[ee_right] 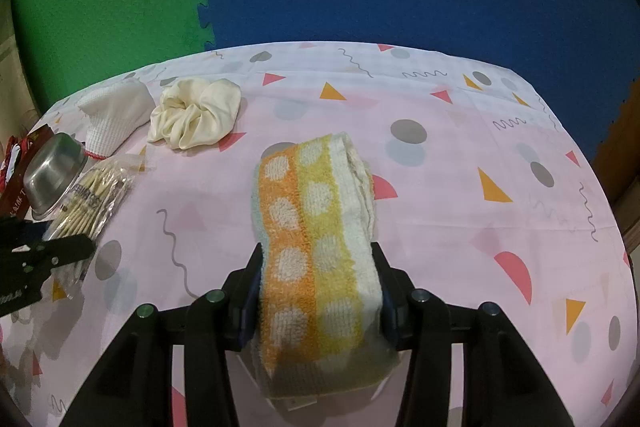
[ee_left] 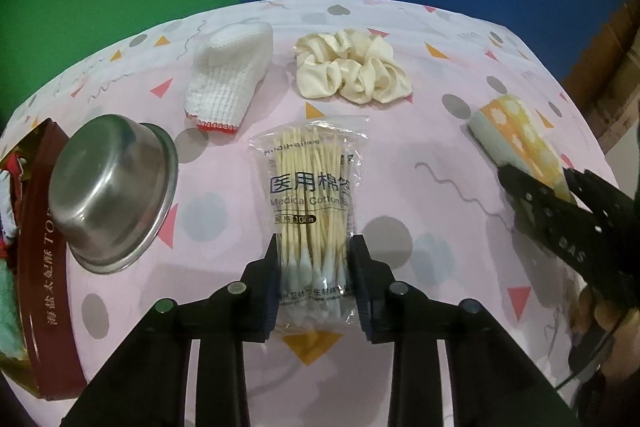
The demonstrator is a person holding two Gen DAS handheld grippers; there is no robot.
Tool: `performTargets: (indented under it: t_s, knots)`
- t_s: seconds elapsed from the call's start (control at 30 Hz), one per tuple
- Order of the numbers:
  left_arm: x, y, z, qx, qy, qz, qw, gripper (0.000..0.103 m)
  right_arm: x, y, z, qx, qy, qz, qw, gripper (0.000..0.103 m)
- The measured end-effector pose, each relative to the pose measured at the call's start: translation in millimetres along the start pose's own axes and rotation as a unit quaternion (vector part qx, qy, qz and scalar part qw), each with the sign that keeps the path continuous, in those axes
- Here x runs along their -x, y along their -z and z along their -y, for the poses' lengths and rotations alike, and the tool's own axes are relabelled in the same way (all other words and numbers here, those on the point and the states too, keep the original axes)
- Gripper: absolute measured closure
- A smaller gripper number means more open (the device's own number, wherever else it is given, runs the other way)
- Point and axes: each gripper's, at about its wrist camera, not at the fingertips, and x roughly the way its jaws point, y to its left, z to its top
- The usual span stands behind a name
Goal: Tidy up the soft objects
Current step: 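Carry the cotton swab pack with the left tool over the tin box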
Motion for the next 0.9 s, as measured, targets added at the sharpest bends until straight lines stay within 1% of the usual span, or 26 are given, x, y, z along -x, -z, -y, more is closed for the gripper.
performTargets:
  t_s: [0.17,0.37,0.67,0.83,0.9]
  knots:
    - [8.5,5.8,0.0,-0.004,0.007,0.005,1.0000,0.075,0.1,0.0,0.2,0.000,0.000,0.000,1.000,0.054]
    - [17.0,11.3,0.0,-0.008,0.005,0.011,0.9999,0.076,-0.1,0.3,0.5,0.000,0.000,0.000,1.000,0.054]
    - [34.5,15.8,-3.5,-0.003,0.003,0.022,0.9997,0.076,-0.3,0.6,0.3,0.000,0.000,0.000,1.000,0.054]
    - [45.5,18.7,-12.0,0.006,0.007,0.025,0.9996,0.076,-0.4,0.6,0.2,0.000,0.000,0.000,1.000,0.054]
    - [49.9,19.4,-15.8,0.008,0.004,0.027,0.9996,0.076,-0.4,0.6,0.1,0.000,0.000,0.000,1.000,0.054]
